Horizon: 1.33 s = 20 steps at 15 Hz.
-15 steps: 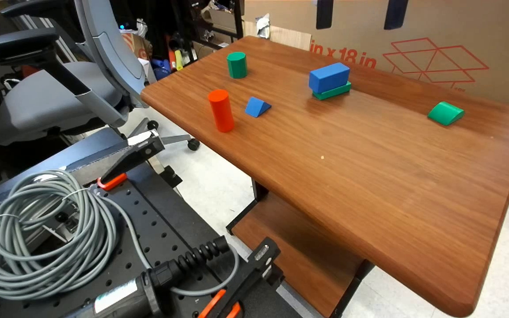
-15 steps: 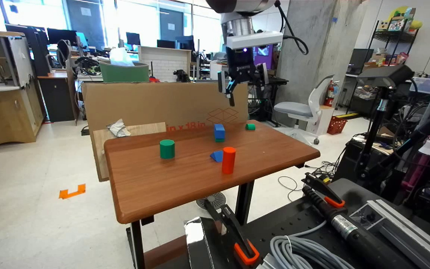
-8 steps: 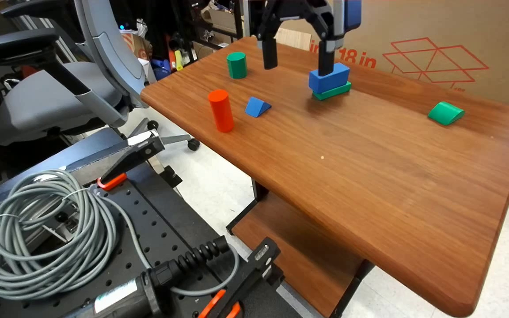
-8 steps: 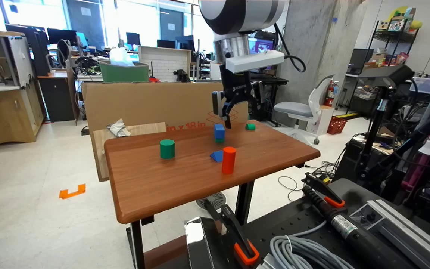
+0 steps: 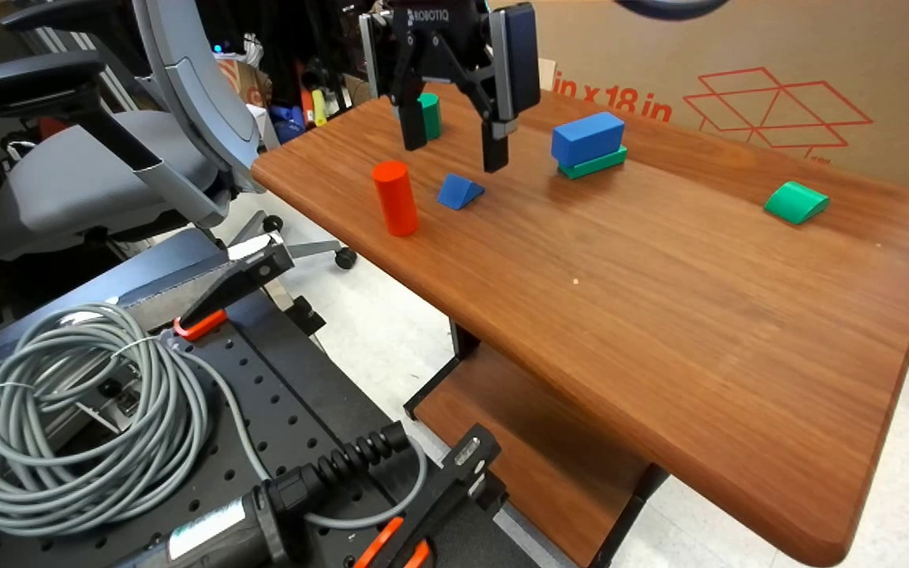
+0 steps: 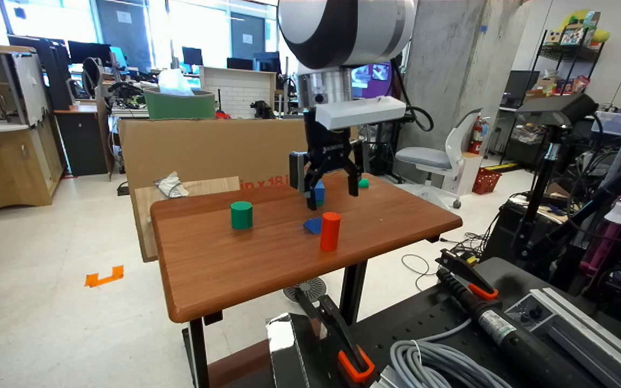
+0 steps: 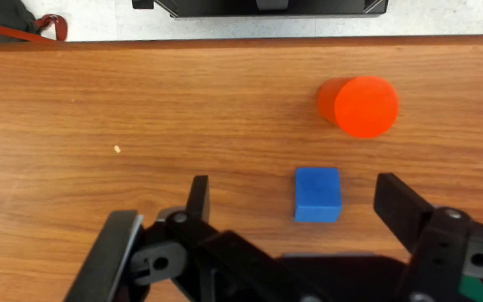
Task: Arrange the objects on the table
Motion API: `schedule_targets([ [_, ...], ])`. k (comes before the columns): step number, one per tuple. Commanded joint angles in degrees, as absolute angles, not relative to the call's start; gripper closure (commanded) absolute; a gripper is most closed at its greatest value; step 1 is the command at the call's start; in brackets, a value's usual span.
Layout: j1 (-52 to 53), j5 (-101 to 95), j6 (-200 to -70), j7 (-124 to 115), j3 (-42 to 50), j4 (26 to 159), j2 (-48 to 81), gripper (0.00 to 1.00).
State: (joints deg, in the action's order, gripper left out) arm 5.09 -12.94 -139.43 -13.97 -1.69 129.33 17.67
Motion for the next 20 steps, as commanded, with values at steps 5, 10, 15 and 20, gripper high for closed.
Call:
schedule_targets([
  [5,6.1,-14.7,-142.9,-11.4,-0.9,129.9,19.6,0.00],
  [10,6.4,-14.4,-143.7,-11.3,-0.9,128.7,21.5,0.00],
  [15,6.6,-14.5,-143.7,-11.1,-0.6,126.8,23.9,0.00],
  [20,7.1,-14.4,-143.6,-10.9,-0.6,125.1,25.9,0.23],
])
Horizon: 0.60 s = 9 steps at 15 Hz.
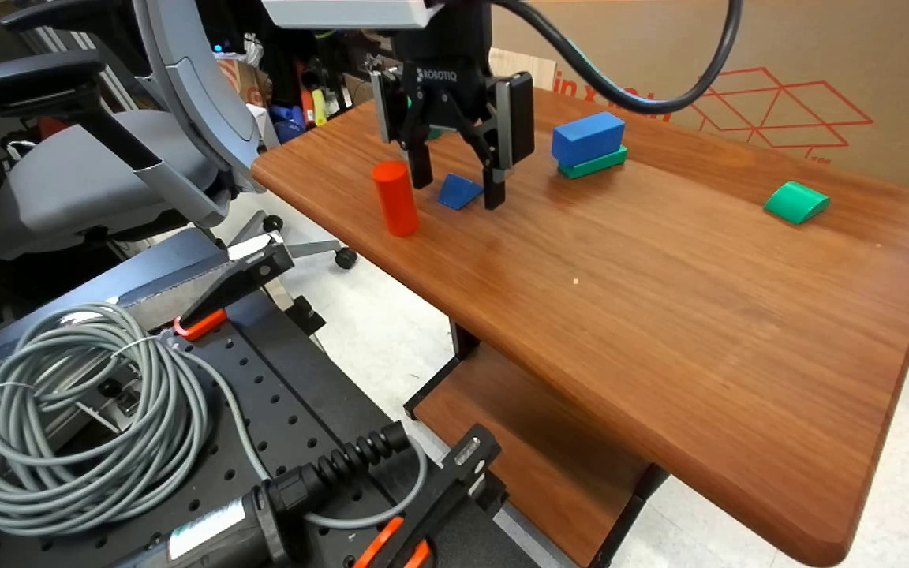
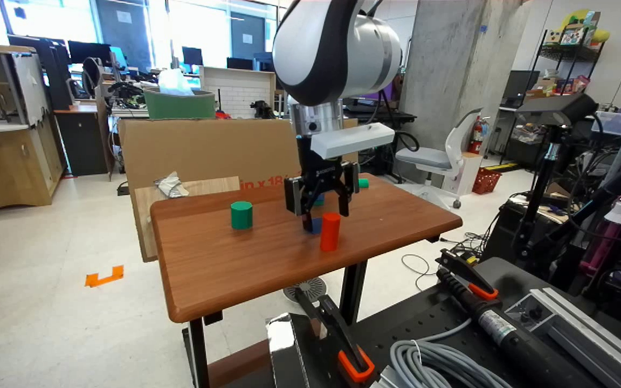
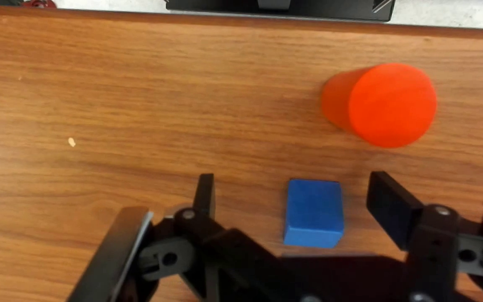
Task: Arrange the objects on the table
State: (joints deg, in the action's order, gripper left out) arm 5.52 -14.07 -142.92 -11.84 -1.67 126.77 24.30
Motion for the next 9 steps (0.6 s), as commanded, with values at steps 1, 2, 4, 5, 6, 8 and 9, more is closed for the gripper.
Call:
schedule_targets([
  [1,7.2,-14.3,-143.5,-10.8,-0.7,124.8,26.2,0.40],
  [2,7.3,-14.3,-143.5,-10.8,-0.6,124.6,26.3,0.47],
  [4,7.6,-14.4,-143.5,-10.7,-0.6,124.4,26.6,0.62],
  [5,7.8,-14.5,-143.6,-10.7,-0.6,124.3,26.6,0.71],
  [6,8.0,-14.6,-143.6,-10.7,-0.5,124.2,26.6,0.78],
  [8,8.1,-14.7,-143.5,-10.5,-0.5,123.9,26.4,0.92],
  [9,8.1,-14.7,-143.6,-10.3,-0.5,123.9,26.3,0.92],
])
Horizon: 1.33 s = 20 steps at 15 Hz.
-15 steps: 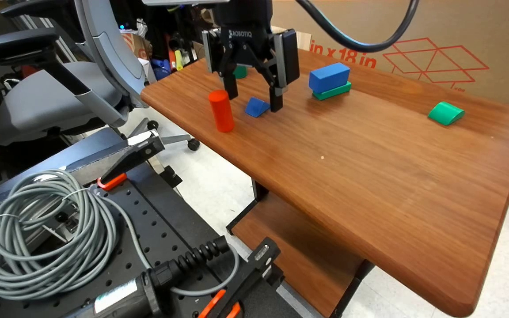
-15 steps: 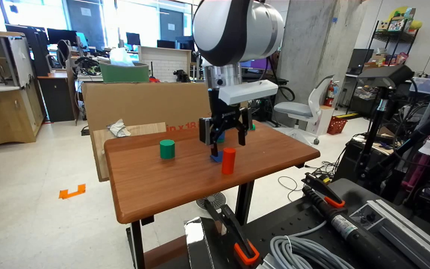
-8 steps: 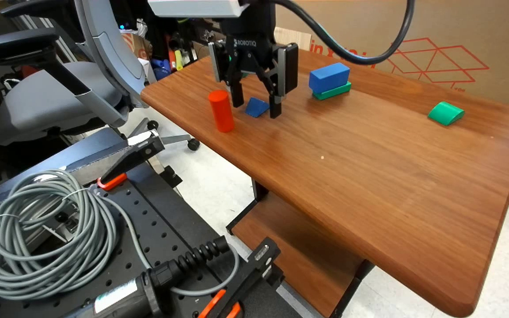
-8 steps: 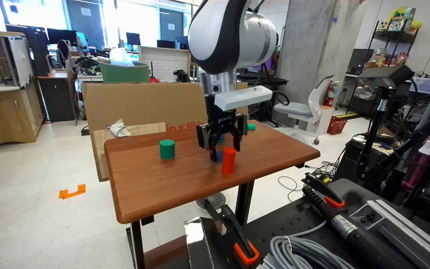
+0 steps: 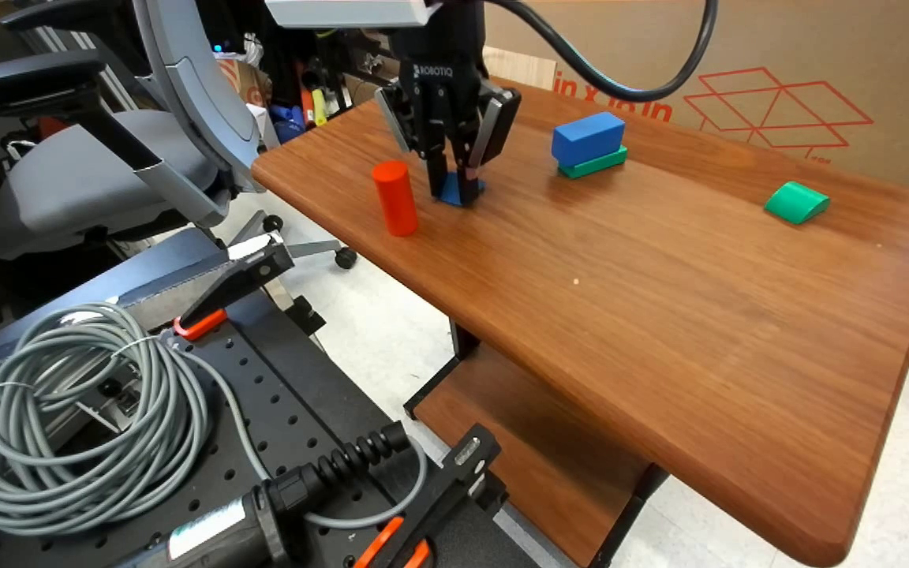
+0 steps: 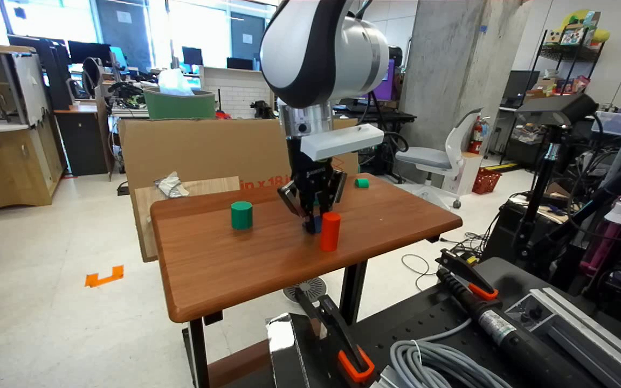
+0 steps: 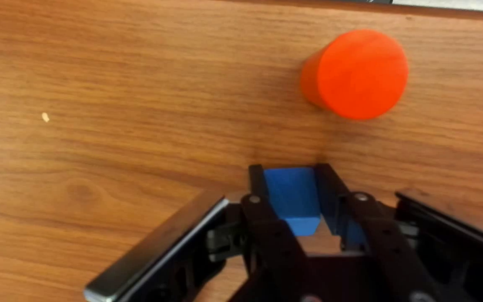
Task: Arrange the objects on the table
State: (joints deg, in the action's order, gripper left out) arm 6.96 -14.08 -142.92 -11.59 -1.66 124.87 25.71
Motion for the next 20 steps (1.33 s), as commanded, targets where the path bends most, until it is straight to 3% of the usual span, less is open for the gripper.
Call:
schedule_targets([
  [1,8.1,-14.8,-143.5,-10.1,-0.4,123.9,26.0,0.92],
  [11,4.6,-9.5,-145.7,-10.6,0.9,122.3,17.7,0.92],
  [20,4.6,-8.3,-143.6,-13.4,2.6,116.2,22.3,0.92],
])
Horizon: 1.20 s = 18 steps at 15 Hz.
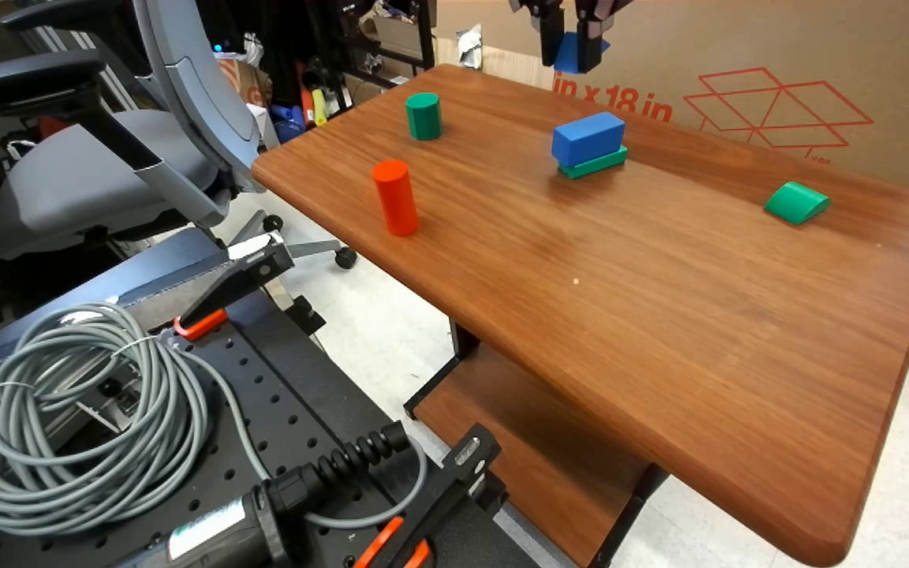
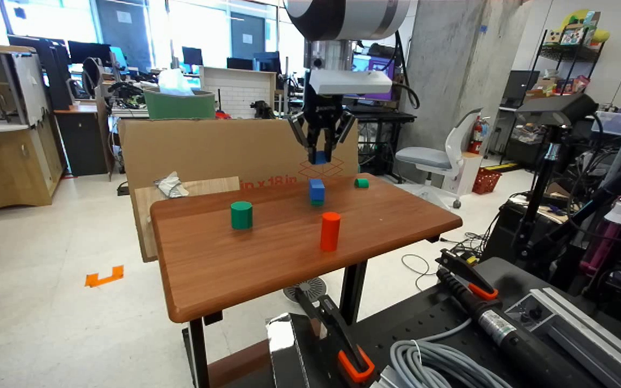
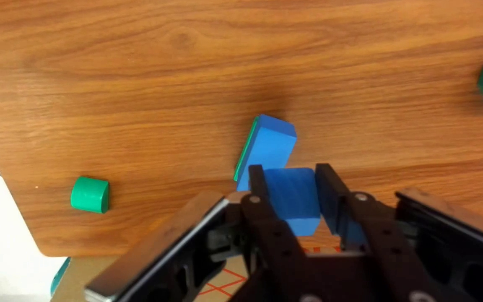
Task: Arrange the objects on the table
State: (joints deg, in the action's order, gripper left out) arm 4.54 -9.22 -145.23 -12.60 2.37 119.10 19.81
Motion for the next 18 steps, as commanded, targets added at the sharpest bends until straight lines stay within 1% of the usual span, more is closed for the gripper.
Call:
schedule_targets([
  [1,4.7,-8.3,-143.3,-13.8,2.7,115.7,22.9,0.92],
  [18,4.0,-4.5,-136.2,-13.3,2.5,108.0,29.6,0.92],
])
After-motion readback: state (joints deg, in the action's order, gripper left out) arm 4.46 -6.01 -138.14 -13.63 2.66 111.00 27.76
